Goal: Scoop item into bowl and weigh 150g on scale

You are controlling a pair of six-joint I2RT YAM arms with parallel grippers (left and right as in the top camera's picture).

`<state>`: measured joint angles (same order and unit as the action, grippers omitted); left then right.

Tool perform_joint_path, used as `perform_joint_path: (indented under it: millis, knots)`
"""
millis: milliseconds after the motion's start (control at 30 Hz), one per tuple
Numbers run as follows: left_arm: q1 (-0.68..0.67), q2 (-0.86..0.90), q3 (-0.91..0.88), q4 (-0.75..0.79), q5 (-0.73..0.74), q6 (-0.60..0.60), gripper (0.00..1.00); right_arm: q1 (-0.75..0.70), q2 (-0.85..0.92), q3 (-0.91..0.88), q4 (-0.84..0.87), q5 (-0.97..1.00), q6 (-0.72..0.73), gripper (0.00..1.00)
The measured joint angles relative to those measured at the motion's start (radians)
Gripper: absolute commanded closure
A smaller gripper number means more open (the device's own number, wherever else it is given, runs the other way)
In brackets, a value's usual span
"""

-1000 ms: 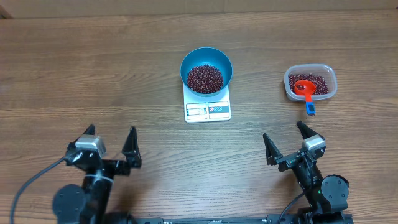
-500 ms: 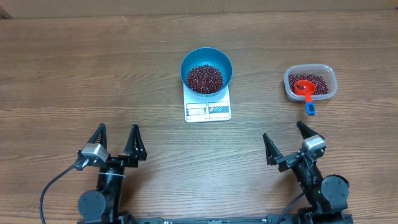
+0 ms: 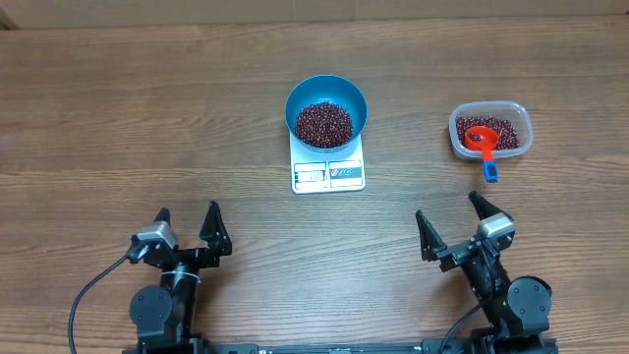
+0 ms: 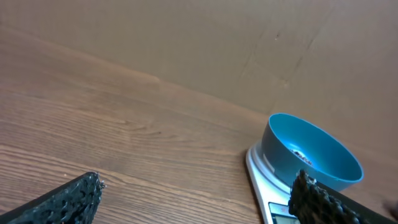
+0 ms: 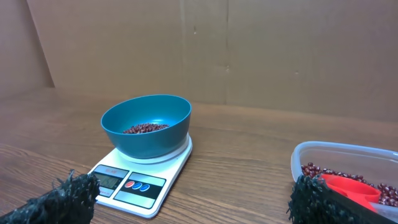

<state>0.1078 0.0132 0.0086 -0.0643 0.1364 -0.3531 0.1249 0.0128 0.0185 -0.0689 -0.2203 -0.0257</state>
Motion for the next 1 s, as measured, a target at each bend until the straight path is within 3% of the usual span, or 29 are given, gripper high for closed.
perform_joint_path:
  millis: [1000]
  knots:
    - [0.006,0.000,0.000,0.000,-0.003,0.020,0.00,0.000,0.000,0.000,0.000,0.000,0.000,0.00]
